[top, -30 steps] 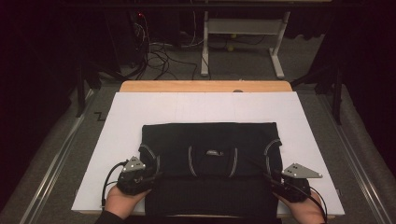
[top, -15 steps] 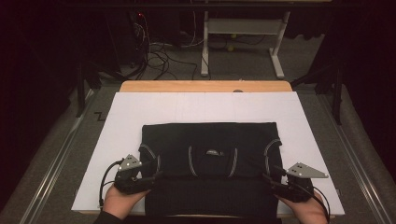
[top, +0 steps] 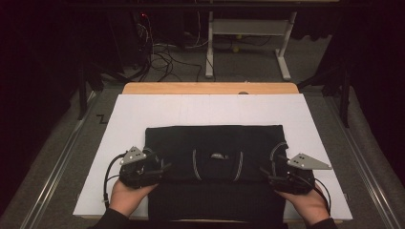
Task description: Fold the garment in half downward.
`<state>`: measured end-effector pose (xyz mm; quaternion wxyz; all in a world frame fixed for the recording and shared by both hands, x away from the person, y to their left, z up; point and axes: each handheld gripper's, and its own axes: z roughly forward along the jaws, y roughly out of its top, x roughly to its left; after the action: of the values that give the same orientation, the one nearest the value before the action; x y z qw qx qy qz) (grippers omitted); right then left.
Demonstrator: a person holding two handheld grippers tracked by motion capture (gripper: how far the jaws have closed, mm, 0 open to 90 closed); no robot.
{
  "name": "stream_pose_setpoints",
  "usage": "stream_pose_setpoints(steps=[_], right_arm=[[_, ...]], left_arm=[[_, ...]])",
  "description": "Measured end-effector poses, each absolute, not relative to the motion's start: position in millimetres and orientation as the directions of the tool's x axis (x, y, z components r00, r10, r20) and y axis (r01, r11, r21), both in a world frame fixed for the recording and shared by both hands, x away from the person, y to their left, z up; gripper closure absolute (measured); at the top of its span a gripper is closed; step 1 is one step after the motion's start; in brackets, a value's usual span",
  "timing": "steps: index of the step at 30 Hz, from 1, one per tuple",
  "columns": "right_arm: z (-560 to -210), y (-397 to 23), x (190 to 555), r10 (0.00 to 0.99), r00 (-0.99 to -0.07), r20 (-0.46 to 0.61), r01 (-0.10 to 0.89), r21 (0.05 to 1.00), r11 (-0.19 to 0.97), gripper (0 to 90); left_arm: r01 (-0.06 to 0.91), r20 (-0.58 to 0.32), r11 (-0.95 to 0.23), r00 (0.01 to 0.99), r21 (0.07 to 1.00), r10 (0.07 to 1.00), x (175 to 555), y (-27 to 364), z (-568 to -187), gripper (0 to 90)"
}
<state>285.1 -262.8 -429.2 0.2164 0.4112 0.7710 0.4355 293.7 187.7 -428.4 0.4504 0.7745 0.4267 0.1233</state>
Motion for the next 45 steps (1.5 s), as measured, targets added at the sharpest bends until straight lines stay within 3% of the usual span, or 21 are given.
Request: stream_pose_setpoints(steps=[10,20,25,30,41,45], right_arm=[[-415,-236,317,0.815,-0.580,0.026,0.464,0.832,0.304,0.0],[-420,-209,351,0.818,-0.575,0.014,0.522,0.776,0.354,0.3],[-429,-203,362,0.822,-0.568,0.039,0.564,0.746,0.354,6.4],[-438,-196,368,0.816,-0.576,0.051,0.594,0.712,0.375,15.2],[-455,-189,373,0.821,-0.566,0.074,0.645,0.660,0.385,29.7],[-459,-185,372,0.816,-0.575,0.060,0.649,0.641,0.410,39.8]], left_arm=[[0.561,-0.179,-0.301,0.645,0.771,0.743,339,145,-410,7.7],[0.635,-0.215,-0.337,0.631,0.696,0.745,376,118,-419,2.2],[0.682,-0.223,-0.355,0.606,0.640,0.763,386,113,-433,2.4],[0.697,-0.211,-0.375,0.600,0.612,0.772,388,107,-441,9.1],[0.702,-0.243,-0.414,0.634,0.580,0.735,384,104,-458,33.1],[0.695,-0.232,-0.425,0.641,0.581,0.731,382,102,-460,43.1]])
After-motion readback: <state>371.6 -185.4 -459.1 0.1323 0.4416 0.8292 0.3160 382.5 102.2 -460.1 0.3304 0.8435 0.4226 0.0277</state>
